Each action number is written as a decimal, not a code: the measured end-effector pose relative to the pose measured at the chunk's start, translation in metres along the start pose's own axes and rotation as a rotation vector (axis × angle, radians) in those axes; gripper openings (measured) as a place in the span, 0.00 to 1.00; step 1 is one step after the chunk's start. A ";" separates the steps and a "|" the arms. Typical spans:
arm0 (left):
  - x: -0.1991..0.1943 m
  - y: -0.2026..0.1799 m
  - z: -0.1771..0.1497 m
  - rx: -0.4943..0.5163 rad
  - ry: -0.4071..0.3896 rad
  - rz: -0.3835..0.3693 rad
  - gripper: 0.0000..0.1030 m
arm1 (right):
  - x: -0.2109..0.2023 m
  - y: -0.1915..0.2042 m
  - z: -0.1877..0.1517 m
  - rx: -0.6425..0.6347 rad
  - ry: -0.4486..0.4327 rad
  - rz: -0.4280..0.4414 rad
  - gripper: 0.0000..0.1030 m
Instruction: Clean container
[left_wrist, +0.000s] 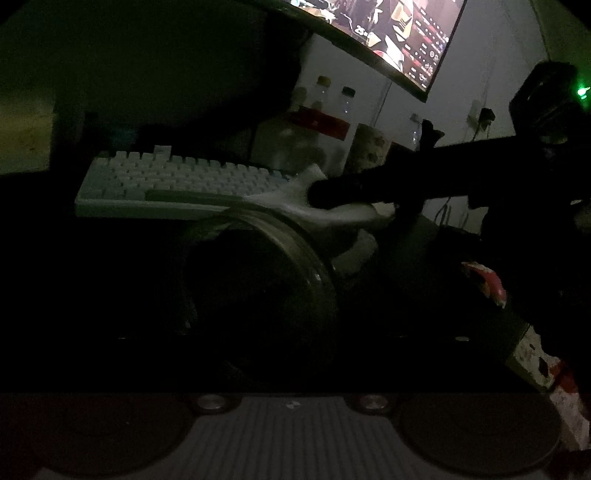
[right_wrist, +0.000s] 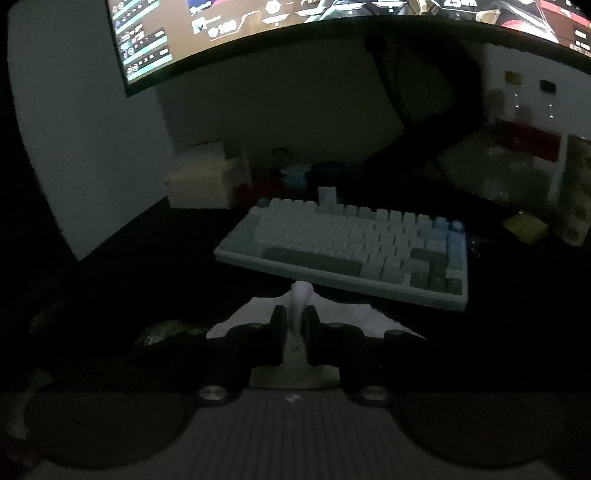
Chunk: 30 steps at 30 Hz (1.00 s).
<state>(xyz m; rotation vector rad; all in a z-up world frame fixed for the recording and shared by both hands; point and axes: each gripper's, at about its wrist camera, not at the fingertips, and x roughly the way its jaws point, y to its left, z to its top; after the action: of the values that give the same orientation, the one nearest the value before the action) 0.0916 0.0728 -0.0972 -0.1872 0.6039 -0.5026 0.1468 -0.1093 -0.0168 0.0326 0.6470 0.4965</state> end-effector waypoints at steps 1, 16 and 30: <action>0.000 0.000 0.000 0.003 0.000 0.004 0.69 | -0.001 0.006 -0.001 -0.019 -0.003 0.022 0.12; -0.004 0.006 0.003 -0.008 -0.005 0.038 0.72 | 0.001 -0.002 0.008 -0.040 0.030 -0.009 0.14; -0.013 -0.011 -0.001 0.036 -0.029 -0.116 0.10 | -0.004 -0.009 0.001 -0.042 -0.010 0.054 0.12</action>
<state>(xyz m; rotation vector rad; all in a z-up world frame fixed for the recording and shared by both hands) 0.0772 0.0697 -0.0876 -0.1958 0.5569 -0.6217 0.1486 -0.1187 -0.0156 0.0128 0.6273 0.5617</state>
